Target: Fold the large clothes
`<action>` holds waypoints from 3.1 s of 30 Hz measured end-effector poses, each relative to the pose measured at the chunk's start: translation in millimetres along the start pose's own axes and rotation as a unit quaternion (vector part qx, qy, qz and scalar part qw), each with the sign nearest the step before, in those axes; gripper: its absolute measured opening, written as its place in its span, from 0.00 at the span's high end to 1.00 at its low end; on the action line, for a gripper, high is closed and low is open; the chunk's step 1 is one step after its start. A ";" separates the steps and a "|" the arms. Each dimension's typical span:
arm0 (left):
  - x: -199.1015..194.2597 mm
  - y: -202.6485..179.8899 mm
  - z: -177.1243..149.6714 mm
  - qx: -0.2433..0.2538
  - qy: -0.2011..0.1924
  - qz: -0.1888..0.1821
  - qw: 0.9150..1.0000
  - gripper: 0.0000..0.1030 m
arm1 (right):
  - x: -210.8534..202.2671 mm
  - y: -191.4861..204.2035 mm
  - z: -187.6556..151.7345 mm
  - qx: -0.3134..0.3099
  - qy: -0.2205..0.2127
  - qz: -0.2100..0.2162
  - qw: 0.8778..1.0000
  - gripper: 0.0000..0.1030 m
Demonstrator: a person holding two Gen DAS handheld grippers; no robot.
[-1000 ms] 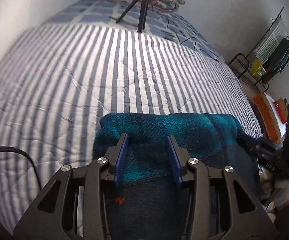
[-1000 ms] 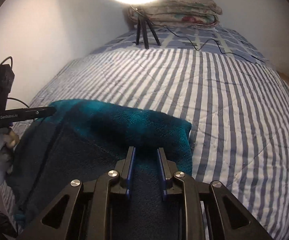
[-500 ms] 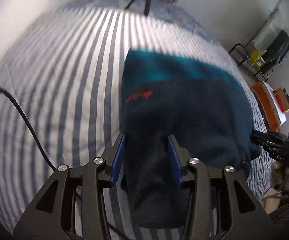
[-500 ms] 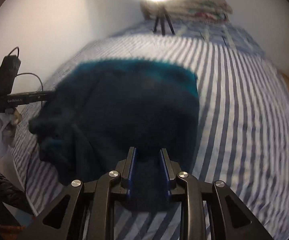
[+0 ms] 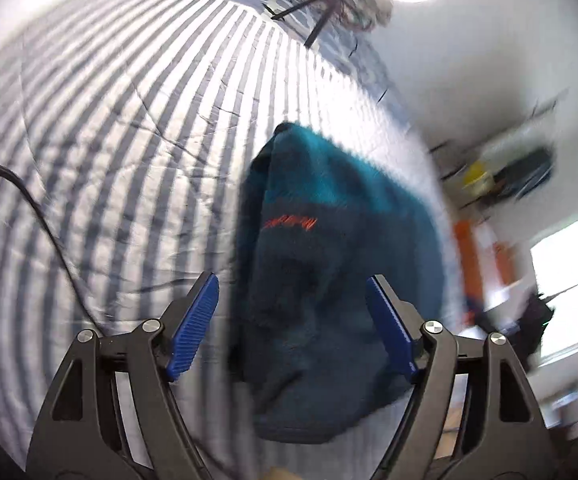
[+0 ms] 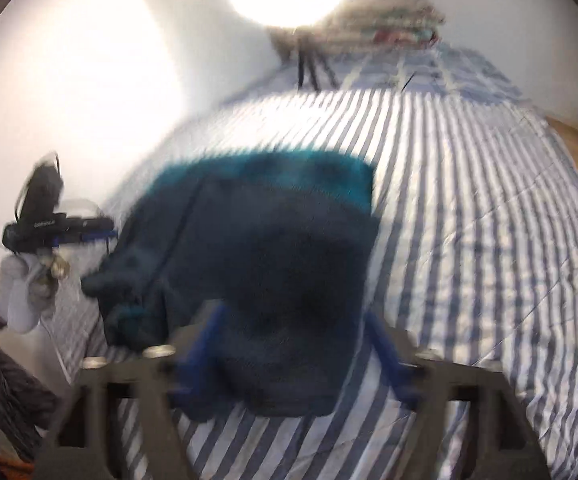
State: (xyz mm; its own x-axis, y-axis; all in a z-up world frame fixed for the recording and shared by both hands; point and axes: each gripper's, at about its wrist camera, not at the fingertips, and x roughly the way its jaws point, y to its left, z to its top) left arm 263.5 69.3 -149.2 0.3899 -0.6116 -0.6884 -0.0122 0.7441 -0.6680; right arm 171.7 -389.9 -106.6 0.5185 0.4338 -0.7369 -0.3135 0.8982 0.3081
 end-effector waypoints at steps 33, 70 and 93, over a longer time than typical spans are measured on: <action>78.0 -23.3 -4.5 0.029 0.075 0.017 0.997 0.48 | 104.3 -13.8 4.9 0.090 0.110 0.142 0.980 0.32; 46.1 -217.9 -78.3 0.282 -0.029 0.083 0.955 0.72 | -41.1 44.1 17.5 -0.020 0.031 -0.085 0.996 0.68; 173.2 -300.2 -15.2 0.315 -0.047 0.052 0.947 0.72 | -45.0 -56.2 86.8 -0.055 0.007 -0.204 0.978 0.69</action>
State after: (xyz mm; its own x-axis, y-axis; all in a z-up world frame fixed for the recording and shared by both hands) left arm 320.7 -264.1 -72.2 0.4972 -0.5219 -0.6931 0.4849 0.8296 -0.2769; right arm 235.0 -453.7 -38.5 0.6078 0.0403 -0.7930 -0.1669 0.9829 -0.0780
